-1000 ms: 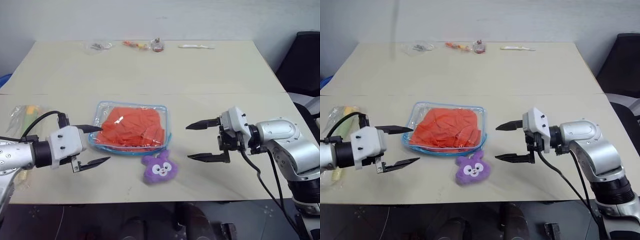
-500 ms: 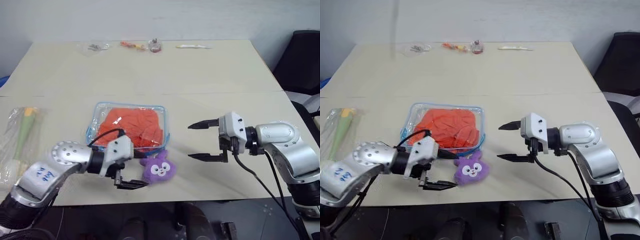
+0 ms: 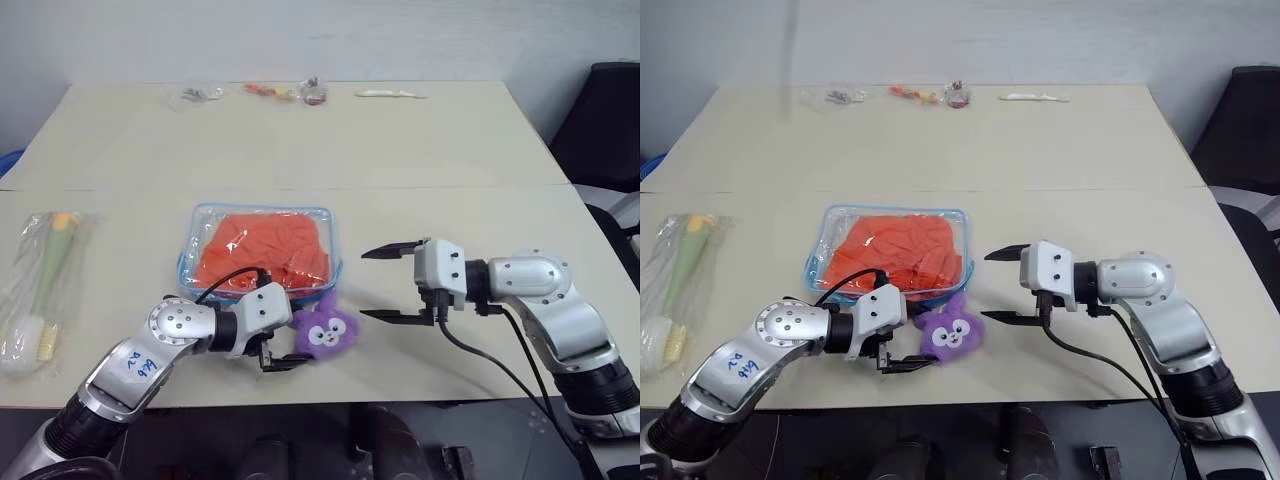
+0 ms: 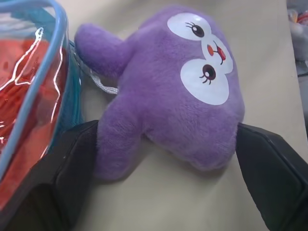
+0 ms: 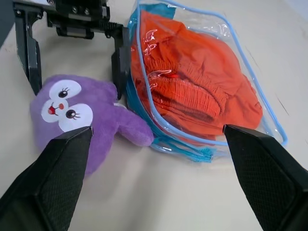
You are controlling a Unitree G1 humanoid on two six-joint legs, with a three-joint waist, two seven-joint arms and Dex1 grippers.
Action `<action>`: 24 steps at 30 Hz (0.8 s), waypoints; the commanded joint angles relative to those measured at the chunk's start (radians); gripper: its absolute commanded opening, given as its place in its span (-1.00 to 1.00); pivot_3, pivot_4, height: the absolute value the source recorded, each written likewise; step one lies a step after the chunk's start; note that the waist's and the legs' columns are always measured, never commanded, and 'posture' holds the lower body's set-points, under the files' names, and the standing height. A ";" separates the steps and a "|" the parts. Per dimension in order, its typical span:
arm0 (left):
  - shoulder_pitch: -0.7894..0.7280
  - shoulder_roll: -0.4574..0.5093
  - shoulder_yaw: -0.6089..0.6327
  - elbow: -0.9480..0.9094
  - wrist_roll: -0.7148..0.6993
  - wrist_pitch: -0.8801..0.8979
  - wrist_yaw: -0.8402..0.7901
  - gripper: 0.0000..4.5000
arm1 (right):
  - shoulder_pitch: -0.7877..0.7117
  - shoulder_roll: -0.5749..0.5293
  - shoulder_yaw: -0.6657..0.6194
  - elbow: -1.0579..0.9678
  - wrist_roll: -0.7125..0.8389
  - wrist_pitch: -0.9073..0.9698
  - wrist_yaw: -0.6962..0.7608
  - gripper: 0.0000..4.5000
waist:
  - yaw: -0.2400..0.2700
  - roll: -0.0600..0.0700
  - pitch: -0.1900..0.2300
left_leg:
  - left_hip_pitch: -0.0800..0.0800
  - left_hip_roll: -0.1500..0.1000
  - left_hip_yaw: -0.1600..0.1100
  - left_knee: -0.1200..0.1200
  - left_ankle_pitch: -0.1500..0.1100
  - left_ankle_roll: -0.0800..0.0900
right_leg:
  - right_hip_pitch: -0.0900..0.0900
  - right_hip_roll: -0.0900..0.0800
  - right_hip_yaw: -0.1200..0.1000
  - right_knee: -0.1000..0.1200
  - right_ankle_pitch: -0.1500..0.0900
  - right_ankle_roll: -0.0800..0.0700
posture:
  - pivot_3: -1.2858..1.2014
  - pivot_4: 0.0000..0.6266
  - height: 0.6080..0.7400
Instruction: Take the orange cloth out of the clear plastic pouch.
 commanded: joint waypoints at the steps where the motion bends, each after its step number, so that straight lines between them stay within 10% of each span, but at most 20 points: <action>1: 0.026 0.012 0.034 -0.039 -0.002 -0.023 -0.011 0.36 | -0.034 0.022 0.006 0.053 -0.036 -0.071 -0.010 1.00 | 0.000 0.000 0.000 | 0.000 0.000 0.000 0.000 0.000 0.000 | 0.000 0.000 0.000 0.000 0.000 0.000 | 0.03 -0.52 1.00; 12: 0.070 0.029 0.096 -0.088 -0.015 0.006 -0.019 -0.99 | -0.069 0.077 0.056 0.162 -0.118 -0.240 -0.007 1.00 | -0.002 0.000 0.000 | 0.000 0.000 0.000 0.000 0.000 0.000 | 0.000 0.000 0.000 0.000 0.000 0.000 | 0.03 -0.52 1.00; 16: 0.091 0.060 0.138 -0.099 -0.016 0.021 -0.022 -1.00 | -0.091 0.114 0.072 0.205 -0.136 -0.269 -0.023 0.82 | -0.003 0.000 0.000 | 0.000 0.001 -0.001 0.000 0.000 0.000 | 0.000 0.000 0.000 0.000 0.000 0.000 | 0.03 -0.52 1.00; 21: 0.116 0.088 0.183 -0.103 -0.021 0.012 -0.032 -1.00 | -0.104 0.158 0.106 0.291 -0.207 -0.365 -0.055 0.14 | -0.003 0.000 0.000 | 0.000 0.001 -0.001 0.000 0.000 0.000 | 0.000 0.000 0.000 0.000 0.000 0.000 | 0.03 -0.52 1.00; 24: 0.116 0.086 0.186 -0.108 -0.019 0.015 -0.032 -1.00 | -0.102 0.165 0.119 0.326 -0.231 -0.402 -0.063 0.14 | -0.001 0.000 0.000 | 0.000 0.001 -0.001 0.000 0.000 0.000 | 0.000 0.000 -0.001 -0.001 0.000 0.000 | 0.03 -0.52 1.00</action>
